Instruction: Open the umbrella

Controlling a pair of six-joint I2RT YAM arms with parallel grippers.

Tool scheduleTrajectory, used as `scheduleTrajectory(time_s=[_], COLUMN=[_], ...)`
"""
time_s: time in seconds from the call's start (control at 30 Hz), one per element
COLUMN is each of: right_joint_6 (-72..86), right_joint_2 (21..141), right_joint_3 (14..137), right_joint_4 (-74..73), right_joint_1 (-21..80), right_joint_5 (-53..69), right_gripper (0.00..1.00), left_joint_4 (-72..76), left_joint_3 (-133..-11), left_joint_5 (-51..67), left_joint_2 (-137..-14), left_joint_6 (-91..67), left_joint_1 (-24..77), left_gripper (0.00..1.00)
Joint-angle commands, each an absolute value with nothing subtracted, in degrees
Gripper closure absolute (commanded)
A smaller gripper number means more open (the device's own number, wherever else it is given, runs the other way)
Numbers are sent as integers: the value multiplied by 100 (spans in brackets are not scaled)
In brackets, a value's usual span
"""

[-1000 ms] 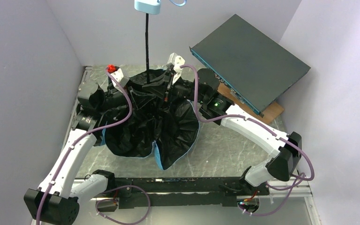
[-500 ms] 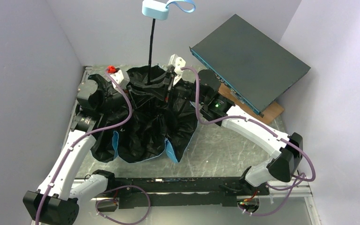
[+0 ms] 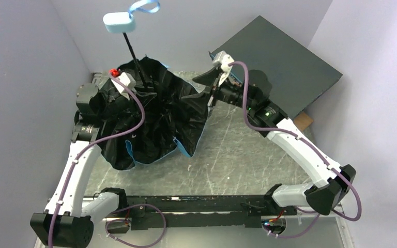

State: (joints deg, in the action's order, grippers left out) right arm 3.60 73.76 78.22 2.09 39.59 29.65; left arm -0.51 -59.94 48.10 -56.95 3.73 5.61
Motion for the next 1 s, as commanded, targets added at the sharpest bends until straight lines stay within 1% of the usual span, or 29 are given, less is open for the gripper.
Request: scheduleTrajectory(time_s=[0.0, 0.17, 0.23, 0.3, 0.37, 0.47, 0.57, 0.63, 0.7, 0.73, 0.8, 0.97], right_joint_6=[819, 1047, 1031, 879, 769, 465, 256, 413, 476, 346, 102, 445], right_joint_2=[7324, 7620, 7693, 7887, 8018, 7914, 7418, 6827, 6481, 6503, 6777, 7607], right_joint_3=[8130, 8886, 8861, 8845, 8995, 9054, 8543, 7665, 7077, 7123, 7594, 8632], right_joint_4=[-861, -1820, -2072, -2449, -2644, -2429, -1686, 78, 1243, 1367, 1341, 1853], right_joint_1=[3361, 3051, 3094, 3172, 3174, 3173, 3173, 3192, 3372, 3560, 3889, 4263], right_joint_5=[3261, 3725, 3852, 3984, 4115, 4224, 4249, 4139, 3826, 3693, 3564, 3278], right_gripper=[14, 14, 15, 15, 12, 5, 2, 0, 0, 1, 0, 1], left_joint_4=[-414, -1239, -1370, -1392, -1410, -1481, -1854, -1932, -1956, -1899, -1845, -1790], left_joint_3=[-6704, -6881, -6911, -6869, -6817, -6893, -7204, -7298, -7348, -7350, -7345, -7183], left_joint_5=[4834, 4400, 4125, 3907, 3729, 3730, 4072, 4427, 4856, 4960, 5148, 5318], left_joint_2=[-5555, -5489, -5502, -5517, -5535, -5610, -5807, -5908, -5996, -6028, -6106, -6206], left_joint_6=[2230, 4173, 4765, 5174, 5400, 4990, 4172, 3594, 3115, 2828, 2408, 2049], left_joint_1=[609, 669, 708, 746, 781, 782, 782, 782, 782, 782, 783, 896], left_gripper=[100, 100, 100, 100, 100, 100, 100, 100, 100, 100, 100, 100])
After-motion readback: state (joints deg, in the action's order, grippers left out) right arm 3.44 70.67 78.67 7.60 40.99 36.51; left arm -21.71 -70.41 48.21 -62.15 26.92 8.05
